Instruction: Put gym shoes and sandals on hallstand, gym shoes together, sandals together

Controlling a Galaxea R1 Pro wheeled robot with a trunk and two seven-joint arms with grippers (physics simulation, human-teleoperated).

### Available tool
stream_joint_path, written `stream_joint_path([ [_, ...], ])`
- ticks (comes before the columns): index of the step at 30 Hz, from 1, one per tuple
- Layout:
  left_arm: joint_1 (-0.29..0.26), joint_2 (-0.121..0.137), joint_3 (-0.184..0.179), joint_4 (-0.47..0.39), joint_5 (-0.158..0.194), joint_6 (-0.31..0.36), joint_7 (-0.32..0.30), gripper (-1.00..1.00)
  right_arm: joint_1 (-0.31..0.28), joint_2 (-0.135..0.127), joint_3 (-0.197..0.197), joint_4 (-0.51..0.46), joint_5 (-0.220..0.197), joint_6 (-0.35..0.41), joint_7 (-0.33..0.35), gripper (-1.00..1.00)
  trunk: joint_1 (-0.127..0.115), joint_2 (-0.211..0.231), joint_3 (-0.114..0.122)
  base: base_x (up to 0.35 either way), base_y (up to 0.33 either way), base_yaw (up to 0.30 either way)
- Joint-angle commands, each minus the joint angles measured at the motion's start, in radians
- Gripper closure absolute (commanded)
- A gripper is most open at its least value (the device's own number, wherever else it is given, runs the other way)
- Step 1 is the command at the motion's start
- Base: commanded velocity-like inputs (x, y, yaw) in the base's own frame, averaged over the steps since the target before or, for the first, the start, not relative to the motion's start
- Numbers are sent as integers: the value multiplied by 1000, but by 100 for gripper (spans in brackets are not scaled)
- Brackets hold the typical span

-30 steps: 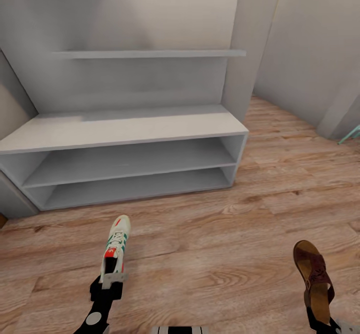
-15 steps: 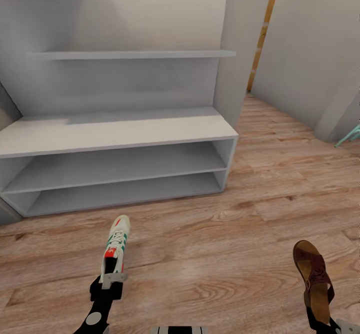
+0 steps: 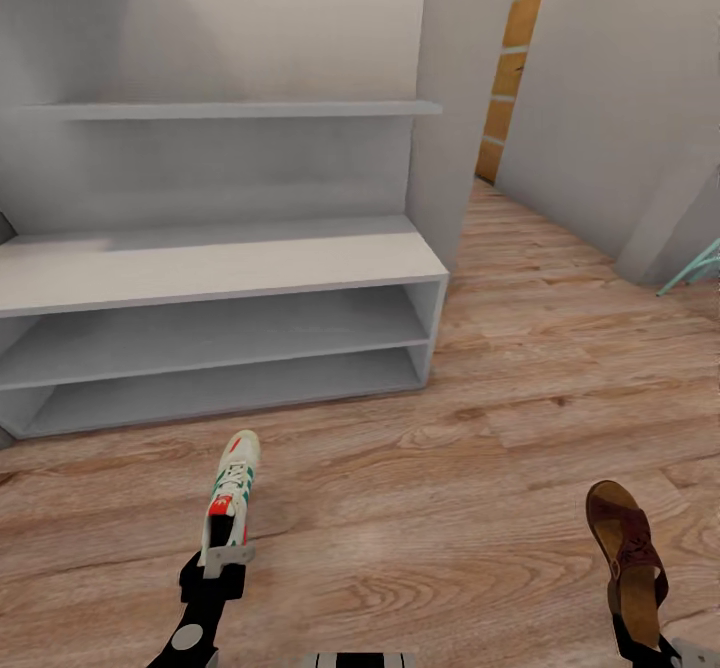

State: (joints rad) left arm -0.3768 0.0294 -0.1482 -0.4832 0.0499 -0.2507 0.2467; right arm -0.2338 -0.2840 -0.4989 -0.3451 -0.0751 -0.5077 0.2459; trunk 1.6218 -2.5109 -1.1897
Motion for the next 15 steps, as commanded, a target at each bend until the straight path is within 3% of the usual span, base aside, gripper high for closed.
stream_joint_path([
  [1,-1,1,-8,0,4,-2,7,100,-1,0,-4,1,-12,0,12,100,0,0,-1,2,-272,0],
  [15,-1,2,-8,0,4,-2,8,100,-1,0,-4,1,-12,0,12,100,0,0,-1,0,-273,1],
])
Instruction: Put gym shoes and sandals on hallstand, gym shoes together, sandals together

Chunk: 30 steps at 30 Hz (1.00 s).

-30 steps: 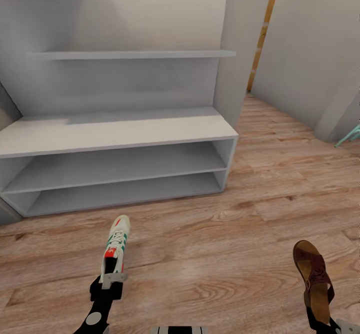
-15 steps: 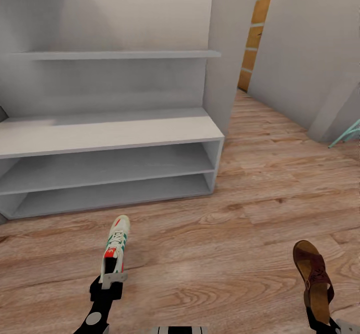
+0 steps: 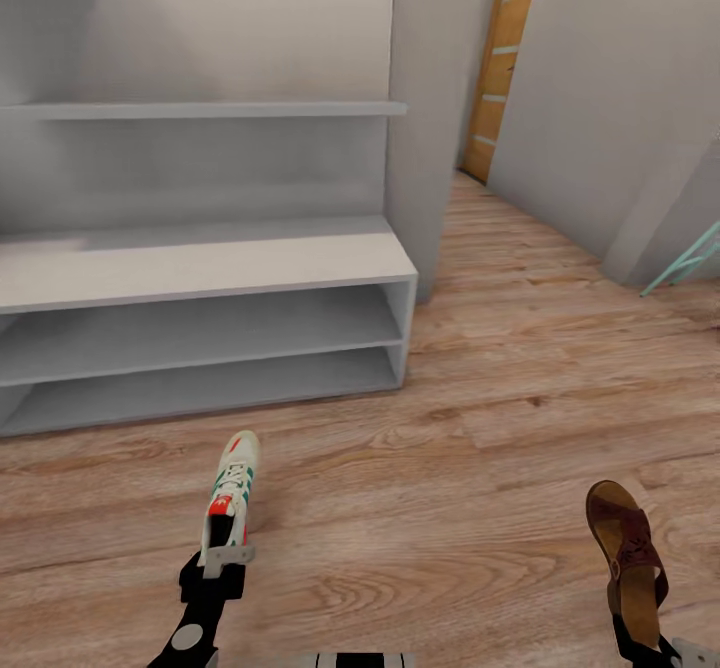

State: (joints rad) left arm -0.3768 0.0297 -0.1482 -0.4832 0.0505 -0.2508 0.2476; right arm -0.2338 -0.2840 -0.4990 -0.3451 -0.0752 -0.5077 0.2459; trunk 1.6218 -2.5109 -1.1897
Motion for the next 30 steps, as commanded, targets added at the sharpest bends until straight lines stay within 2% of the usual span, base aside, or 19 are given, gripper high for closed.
stream_joint_path([
  [1,-1,1,-8,0,4,-2,7,100,-1,0,-4,1,-12,0,12,100,0,0,-1,5,-273,51],
  [16,-1,3,-4,-2,5,-2,7,100,-1,0,-4,-2,-12,0,11,100,0,0,-1,29,-259,206],
  [30,-2,1,-4,-2,6,11,4,100,-1,0,-3,-9,-13,0,12,100,0,0,-1,13,-18,11],
])
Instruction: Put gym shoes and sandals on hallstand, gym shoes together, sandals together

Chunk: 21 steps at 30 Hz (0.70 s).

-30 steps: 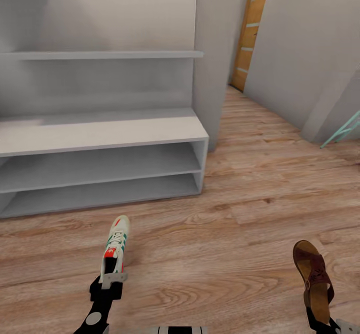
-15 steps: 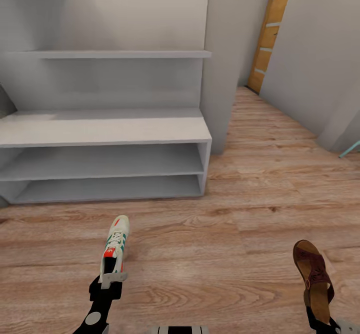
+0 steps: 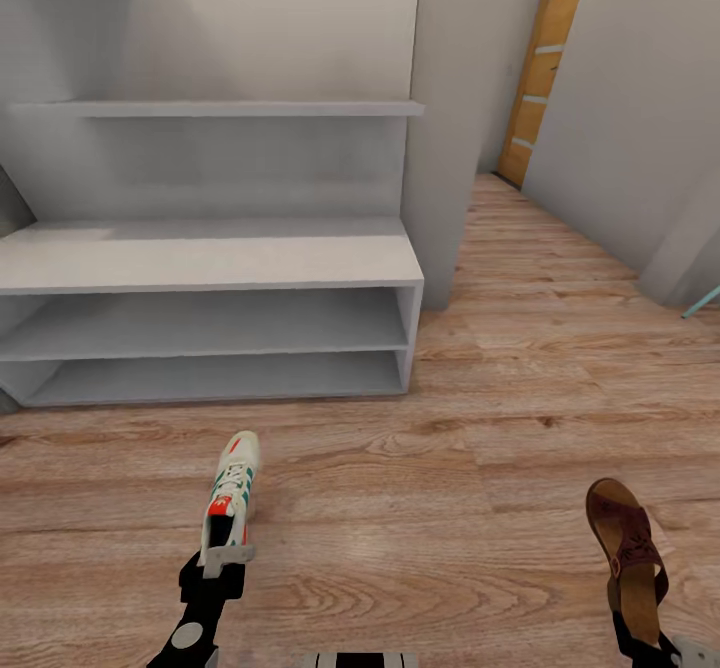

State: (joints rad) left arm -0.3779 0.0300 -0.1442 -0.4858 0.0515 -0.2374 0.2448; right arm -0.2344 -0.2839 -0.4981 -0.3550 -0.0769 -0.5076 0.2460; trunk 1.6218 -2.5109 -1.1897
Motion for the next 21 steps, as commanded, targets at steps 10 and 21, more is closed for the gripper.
stream_joint_path([
  [10,-101,-4,-13,-122,1,348,-6,100,-1,-2,-5,1,-11,0,13,100,0,0,-1,0,0,0],
  [21,-260,-1,-11,-179,5,555,-39,100,0,-4,-6,2,-12,1,13,100,0,0,-1,0,0,0],
])
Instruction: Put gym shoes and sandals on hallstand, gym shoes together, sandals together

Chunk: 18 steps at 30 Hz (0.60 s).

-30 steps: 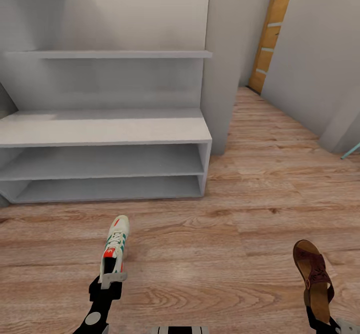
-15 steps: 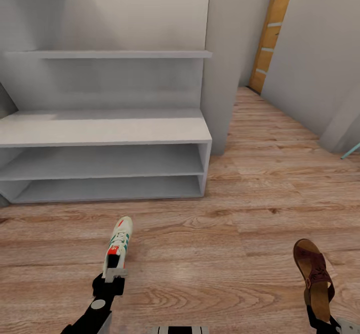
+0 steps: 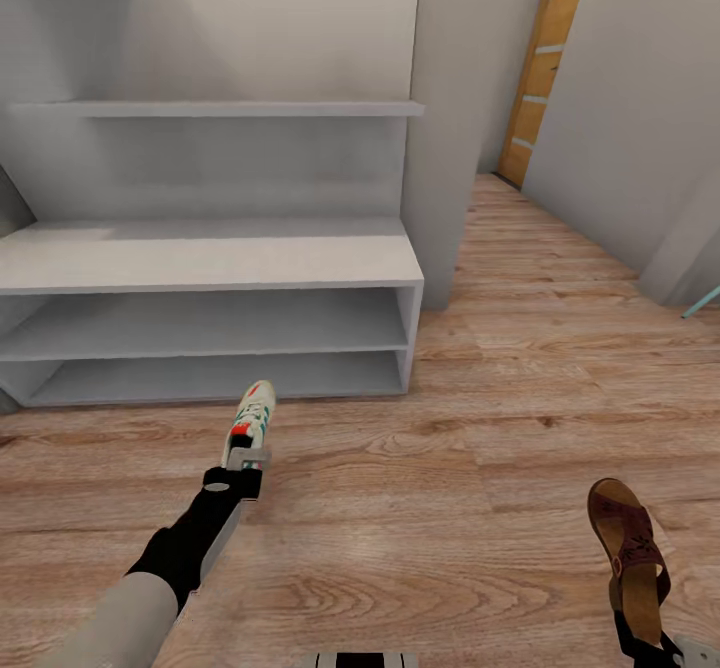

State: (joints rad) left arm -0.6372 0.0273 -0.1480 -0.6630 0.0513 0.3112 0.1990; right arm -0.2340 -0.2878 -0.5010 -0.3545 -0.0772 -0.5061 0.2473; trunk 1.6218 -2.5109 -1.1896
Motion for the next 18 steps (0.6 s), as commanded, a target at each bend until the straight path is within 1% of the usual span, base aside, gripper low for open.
stream_joint_path([
  [1,-15,3,-7,-2,5,11,-7,100,-1,-2,-4,0,-12,0,12,100,0,0,-1,0,0,0],
  [4,-50,7,-7,-1,5,30,-46,100,-1,-6,-4,-1,-13,0,13,100,0,0,-1,0,0,0],
  [6,-66,8,-7,-1,5,49,-58,100,-1,-7,-4,-1,-13,0,12,100,0,0,-1,0,0,0],
  [8,-95,11,-6,0,5,97,-76,100,-1,-8,-5,-1,-13,0,12,100,0,0,-1,0,0,0],
  [10,-122,11,0,5,5,127,-87,100,-1,-8,-5,-2,-13,0,12,100,0,0,-1,0,0,0],
  [12,-142,11,7,8,5,141,-93,100,-1,-8,-5,-2,-13,0,12,100,0,0,-1,0,0,0],
  [16,-207,9,29,12,4,170,-102,100,-1,-8,-5,-1,-13,0,12,100,0,0,-1,0,0,0],
  [17,-214,9,31,12,4,177,-102,100,-1,-8,-5,-2,-13,0,12,100,0,0,-1,0,0,0],
  [18,-225,8,33,10,4,196,-102,100,-1,-8,-5,-2,-13,0,12,100,0,0,-1,0,0,0],
])
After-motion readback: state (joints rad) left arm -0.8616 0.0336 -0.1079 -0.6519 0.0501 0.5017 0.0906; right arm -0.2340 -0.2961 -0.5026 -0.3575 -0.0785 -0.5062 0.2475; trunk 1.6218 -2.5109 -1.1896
